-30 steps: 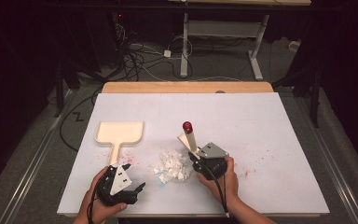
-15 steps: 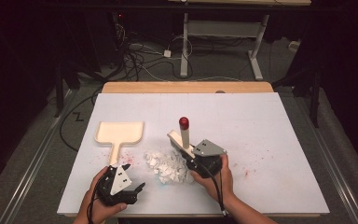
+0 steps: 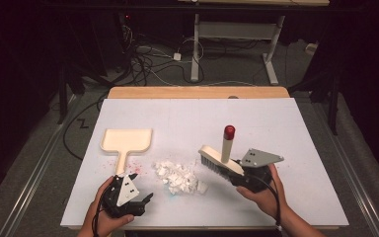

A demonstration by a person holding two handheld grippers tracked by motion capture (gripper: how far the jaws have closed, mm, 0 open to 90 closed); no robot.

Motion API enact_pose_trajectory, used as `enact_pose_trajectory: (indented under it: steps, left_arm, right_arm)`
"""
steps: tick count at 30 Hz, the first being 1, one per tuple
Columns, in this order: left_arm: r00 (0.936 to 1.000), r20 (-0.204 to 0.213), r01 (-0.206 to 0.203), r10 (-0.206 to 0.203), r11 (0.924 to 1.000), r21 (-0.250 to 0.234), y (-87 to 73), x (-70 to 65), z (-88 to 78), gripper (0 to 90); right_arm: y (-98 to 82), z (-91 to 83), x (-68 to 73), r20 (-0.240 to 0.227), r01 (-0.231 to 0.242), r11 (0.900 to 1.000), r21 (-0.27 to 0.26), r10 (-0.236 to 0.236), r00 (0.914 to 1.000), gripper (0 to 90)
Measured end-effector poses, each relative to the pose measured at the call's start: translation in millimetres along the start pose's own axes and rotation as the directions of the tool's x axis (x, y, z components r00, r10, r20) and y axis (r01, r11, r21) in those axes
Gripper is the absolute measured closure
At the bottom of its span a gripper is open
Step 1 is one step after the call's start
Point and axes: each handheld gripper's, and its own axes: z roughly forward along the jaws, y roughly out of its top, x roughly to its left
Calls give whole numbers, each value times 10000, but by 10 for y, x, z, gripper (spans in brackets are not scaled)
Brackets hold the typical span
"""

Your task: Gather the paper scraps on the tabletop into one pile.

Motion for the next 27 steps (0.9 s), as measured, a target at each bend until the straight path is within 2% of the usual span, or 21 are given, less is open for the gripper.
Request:
enact_pose_trajectory:
  steps: [1,2,3,6,7,8,10,11,13,14,15,16,22,24,27]
  left_arm:
    - [10000,0,0,0,10000,0,0,0,0,201]
    - [10000,-20,21,-21,10000,19,0,2,2,201]
    - [10000,-20,21,-21,10000,19,0,2,2,201]
    - [10000,4,-22,22,10000,70,3,0,10,201]
    - [10000,28,-72,71,9999,87,10,-9,15,202]
    - [10000,28,-72,71,9999,87,10,-9,15,201]
    - [9999,38,-110,110,9999,94,19,-15,18,201]
    - [9999,39,-134,134,9999,90,22,-14,17,201]
    - [10000,20,-91,91,10000,36,22,-10,18,201]
    - [10000,21,-32,32,10000,11,19,-2,20,201]
    - [10000,-10,0,0,10000,6,15,6,22,201]
    - [10000,-55,40,-40,10000,9,10,15,25,201]
    - [9998,-51,217,-217,9998,-12,-23,52,16,201]
    - [9997,-80,233,-233,9997,-30,-29,55,6,202]
    - [9997,-82,223,-223,9997,-32,-34,57,-7,201]
  right_arm:
    - [0,0,0,0,0,10000,0,0,10000,685]
    - [-74,-120,21,-253,134,9997,195,-129,9996,685]
    - [-110,-167,27,-529,221,9992,332,-203,9984,685]
    - [-183,-221,61,-741,336,9980,529,-297,9968,685]
    - [-248,-207,97,-1089,487,9955,817,-396,9933,685]
    - [-268,-174,118,-1199,527,9942,937,-413,9919,685]
    - [-278,-132,137,-1336,564,9929,1049,-422,9901,686]
    - [-268,-34,193,-1627,428,9946,948,-269,9863,685]
    - [-255,3,215,-1651,500,9942,956,-337,9857,685]
    - [-198,119,276,-1571,836,9927,872,-692,9852,685]
    - [-198,119,276,-1571,836,9927,872,-692,9852,685]
    - [-174,171,288,-1542,1038,9910,847,-899,9839,685]
    - [-45,421,297,-1322,1023,9938,441,-957,9866,686]
    - [-11,463,287,-1253,1191,9923,347,-1139,9856,685]
    - [13,465,266,-1288,963,9952,185,-931,9873,685]
